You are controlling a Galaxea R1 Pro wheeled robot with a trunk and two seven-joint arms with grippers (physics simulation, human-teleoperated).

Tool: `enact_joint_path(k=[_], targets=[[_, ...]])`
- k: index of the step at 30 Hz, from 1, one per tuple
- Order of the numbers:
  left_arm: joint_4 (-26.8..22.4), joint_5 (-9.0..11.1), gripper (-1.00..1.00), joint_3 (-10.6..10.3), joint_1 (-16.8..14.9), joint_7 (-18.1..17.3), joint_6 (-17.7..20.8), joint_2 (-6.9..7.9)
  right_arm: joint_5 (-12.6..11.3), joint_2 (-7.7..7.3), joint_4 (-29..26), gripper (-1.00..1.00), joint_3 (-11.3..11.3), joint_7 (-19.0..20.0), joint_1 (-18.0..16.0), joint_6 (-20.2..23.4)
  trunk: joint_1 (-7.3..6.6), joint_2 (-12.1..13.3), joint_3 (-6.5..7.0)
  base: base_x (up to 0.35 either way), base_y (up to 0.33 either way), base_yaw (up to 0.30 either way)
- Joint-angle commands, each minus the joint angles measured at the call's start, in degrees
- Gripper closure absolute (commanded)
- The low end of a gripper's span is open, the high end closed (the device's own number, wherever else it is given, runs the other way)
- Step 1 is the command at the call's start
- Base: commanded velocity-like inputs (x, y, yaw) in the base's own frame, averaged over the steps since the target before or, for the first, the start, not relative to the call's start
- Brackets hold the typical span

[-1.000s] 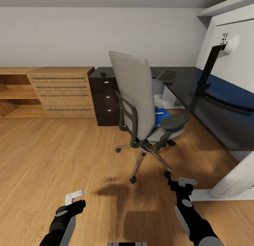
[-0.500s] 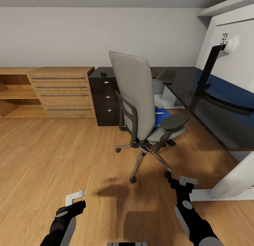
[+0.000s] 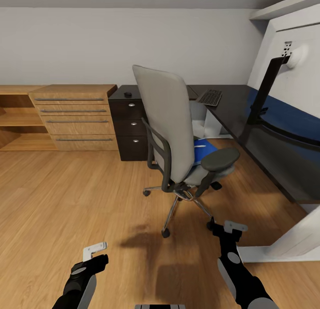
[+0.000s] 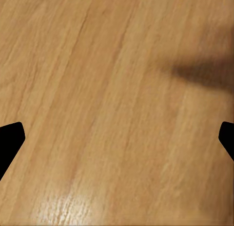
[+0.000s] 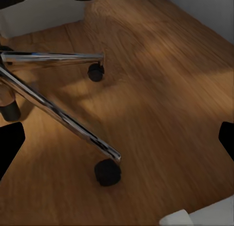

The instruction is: In the bedroom, organize the workspace by keeping the computer under the desk, ensuring the monitor is on the desk, placing the keyboard on the desk next to the monitor, placing the mouse on the desk next to the keyboard, moving the folder from the swivel chair onto the desk next to the mouse, stacking the notebook on top of the folder with the pen on top of the notebook, and positioning the swivel chair next to the desk.

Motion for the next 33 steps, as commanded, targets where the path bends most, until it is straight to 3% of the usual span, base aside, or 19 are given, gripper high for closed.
enact_joint_path(k=[1, 13, 21, 33], targets=[[0.0, 0.6, -1.0, 0.0, 0.0, 0.4, 0.1, -0.04, -0.2, 0.04, 0.0, -1.0, -0.1, 0.0, 0.0, -0.3, 0.0, 0.0, -0.05, 0.056, -0.022, 0.0], [0.1, 0.6, -1.0, 0.0, 0.0, 0.5, -0.5, 0.06, -0.3, -0.19, -0.2, -1.0, -0.6, -0.2, 0.0, -0.2, 0.0, 0.0, -0.05, 0.088, -0.067, 0.0], [0.2, 0.6, -1.0, 0.0, 0.0, 0.2, -6.4, 0.08, -0.4, -0.21, -0.3, -1.0, -0.6, -0.2, 0.0, -1.9, 0.0, 0.0, -0.05, 0.205, -0.005, 0.0], [0.9, 0.6, -1.0, 0.0, 0.0, 0.2, -8.5, 0.08, -0.3, -0.05, -0.6, -1.0, -0.5, -0.2, 0.0, -4.2, 0.0, 0.0, -0.05, 0.142, 0.0, 0.0]])
